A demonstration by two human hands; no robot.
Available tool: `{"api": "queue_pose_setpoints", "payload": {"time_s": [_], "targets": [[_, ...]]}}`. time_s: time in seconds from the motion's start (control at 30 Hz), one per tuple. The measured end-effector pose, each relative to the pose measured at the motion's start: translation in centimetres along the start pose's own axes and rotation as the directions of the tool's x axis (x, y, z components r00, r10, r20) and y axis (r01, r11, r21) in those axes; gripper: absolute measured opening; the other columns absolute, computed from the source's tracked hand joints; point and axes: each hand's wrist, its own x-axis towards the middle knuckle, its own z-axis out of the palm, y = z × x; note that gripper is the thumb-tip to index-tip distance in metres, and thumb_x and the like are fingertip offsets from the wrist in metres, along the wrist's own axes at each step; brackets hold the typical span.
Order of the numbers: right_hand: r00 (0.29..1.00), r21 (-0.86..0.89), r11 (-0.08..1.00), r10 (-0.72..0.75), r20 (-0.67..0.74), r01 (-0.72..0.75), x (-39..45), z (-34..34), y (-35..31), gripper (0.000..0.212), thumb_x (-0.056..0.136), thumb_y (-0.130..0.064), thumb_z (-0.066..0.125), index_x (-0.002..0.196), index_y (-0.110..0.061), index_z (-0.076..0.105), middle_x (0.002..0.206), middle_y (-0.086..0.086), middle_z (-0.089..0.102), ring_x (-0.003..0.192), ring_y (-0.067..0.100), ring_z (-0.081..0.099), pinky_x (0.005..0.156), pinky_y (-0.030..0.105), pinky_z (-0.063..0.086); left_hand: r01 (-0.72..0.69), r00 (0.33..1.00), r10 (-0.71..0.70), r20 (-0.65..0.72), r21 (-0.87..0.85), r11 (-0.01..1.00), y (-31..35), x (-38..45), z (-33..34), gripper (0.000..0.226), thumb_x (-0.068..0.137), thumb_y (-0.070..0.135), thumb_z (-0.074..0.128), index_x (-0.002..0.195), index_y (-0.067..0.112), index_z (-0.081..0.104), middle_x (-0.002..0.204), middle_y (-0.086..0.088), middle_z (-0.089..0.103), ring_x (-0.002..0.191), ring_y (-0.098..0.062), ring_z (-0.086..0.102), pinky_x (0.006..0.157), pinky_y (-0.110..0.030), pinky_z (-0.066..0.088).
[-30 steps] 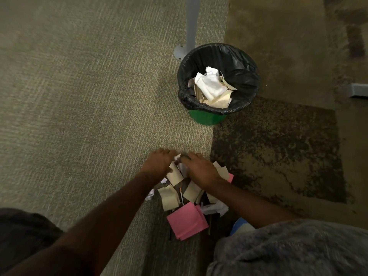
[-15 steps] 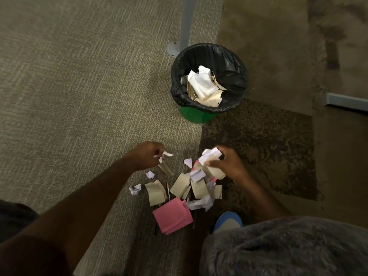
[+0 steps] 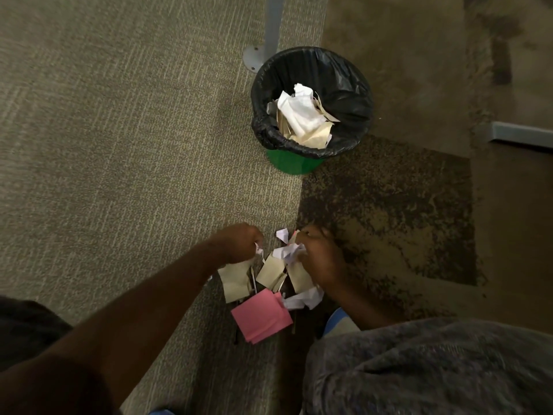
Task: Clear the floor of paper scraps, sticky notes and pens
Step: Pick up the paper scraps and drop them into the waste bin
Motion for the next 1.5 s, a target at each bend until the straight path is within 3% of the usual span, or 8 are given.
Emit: {"api": "queue_pose_setpoints", "payload": {"time_s": [0.17, 0.3, 0.43, 0.77, 0.87, 1.03, 1.33, 1.5], "targets": [[0.981, 0.171, 0.985, 0.068, -0.183, -0.036, 0.9, -0.9, 0.5, 0.014, 0.088, -0.021, 0.069, 0.098, -0.012, 0.067, 0.101, 0.007, 0.069, 0.097, 0.025, 0.063, 0.079, 0.035, 0.050, 0.006, 0.995, 0.006, -0.101, 0.117, 0.993, 0.5, 0.2, 1.5, 0.021, 0.085, 0.028, 0.057, 0.101, 0.021, 0.070, 0.107, -0.007, 0.071, 0.102, -0.029, 0.066, 0.077, -0.029, 0.047], [0.985, 0.627, 0.775, 0.160, -0.069, -0.082, 0.7, -2.7, 1.6, 0.020, 0.076, -0.004, 0.079, 0.085, -0.008, 0.062, 0.075, 0.005, 0.067, 0.070, 0.010, 0.059, 0.062, 0.032, 0.046, -0.037, 0.973, 0.075, -0.216, 0.175, 0.984, 1.3, -0.1, 2.6, 0.041, 0.081, 0.055, 0.057, 0.101, 0.020, 0.061, 0.097, -0.008, 0.071, 0.093, -0.031, 0.068, 0.073, -0.037, 0.052], [0.997, 0.735, 0.674, 0.059, 0.041, -0.070, -0.4, -4.3, 2.7, 0.038, 0.069, 0.002, 0.084, 0.085, -0.023, 0.061, 0.071, -0.011, 0.061, 0.063, -0.010, 0.052, 0.058, 0.015, 0.043, 0.021, 0.986, 0.035, -0.163, 0.331, 0.943, 2.9, -0.4, 4.9, 0.077, 0.062, 0.083, 0.060, 0.111, 0.023, 0.060, 0.104, -0.004, 0.070, 0.097, -0.026, 0.068, 0.080, -0.037, 0.050], [0.961, 0.289, 0.956, -0.116, 0.253, 0.039, -4.3, -2.4, 2.2, 0.062, 0.074, -0.016, 0.077, 0.132, -0.031, 0.060, 0.126, -0.003, 0.067, 0.116, 0.018, 0.062, 0.092, 0.036, 0.055, 0.117, 0.973, -0.051, -0.224, 0.294, 0.949, 5.2, -0.1, 6.9, 0.045, 0.088, 0.039, 0.054, 0.129, 0.020, 0.050, 0.112, -0.004, 0.069, 0.106, -0.026, 0.067, 0.083, -0.035, 0.050], [0.956, 0.007, 0.980, -0.195, 0.217, 0.198, -5.2, -1.6, 1.9, 0.073, 0.073, -0.027, 0.078, 0.138, -0.039, 0.047, 0.138, -0.001, 0.050, 0.125, 0.025, 0.050, 0.083, 0.039, 0.057, 0.145, 0.951, -0.030, -0.308, 0.356, 0.923, 5.2, -0.4, 6.1, 0.036, 0.082, 0.038, 0.066, 0.111, 0.017, 0.062, 0.093, -0.005, 0.072, 0.088, -0.024, 0.072, 0.073, -0.033, 0.053], [0.921, -0.223, 0.948, -0.136, 0.364, 0.228, -6.2, 0.6, 1.5, 0.109, 0.073, -0.044, 0.078, 0.155, -0.041, 0.006, 0.168, 0.010, -0.007, 0.153, 0.035, 0.005, 0.102, 0.047, 0.050, 0.119, 0.985, -0.072, -0.154, 0.322, 0.939, 4.3, 0.2, 6.6, 0.034, 0.096, 0.024, 0.042, 0.128, 0.015, 0.049, 0.123, -0.008, 0.063, 0.115, -0.030, 0.061, 0.093, -0.039, 0.047], [0.959, -0.114, 0.955, -0.263, 0.105, 0.274, -6.2, 2.4, 1.0, 0.033, 0.088, -0.030, 0.055, 0.121, -0.037, 0.052, 0.119, 0.000, 0.048, 0.109, 0.026, 0.051, 0.064, 0.037, 0.052, 0.010, 0.963, 0.046, -0.264, 0.204, 0.979, 3.6, 0.2, 6.8, 0.042, 0.092, 0.040, 0.060, 0.119, 0.007, 0.062, 0.112, -0.014, 0.066, 0.106, -0.032, 0.065, 0.086, -0.040, 0.053], [0.989, 0.312, 0.943, -0.137, 0.058, 0.112, -5.0, 1.8, 1.5, 0.020, 0.076, -0.015, 0.069, 0.096, -0.017, 0.067, 0.101, 0.005, 0.056, 0.094, 0.026, 0.059, 0.076, 0.040, 0.053, 0.062, 0.997, -0.056, -0.062, 0.108, 0.992, 2.8, 0.6, 4.9, 0.037, 0.083, 0.041, 0.068, 0.113, 0.019, 0.066, 0.116, -0.006, 0.068, 0.112, -0.027, 0.063, 0.091, -0.036, 0.048]]}}
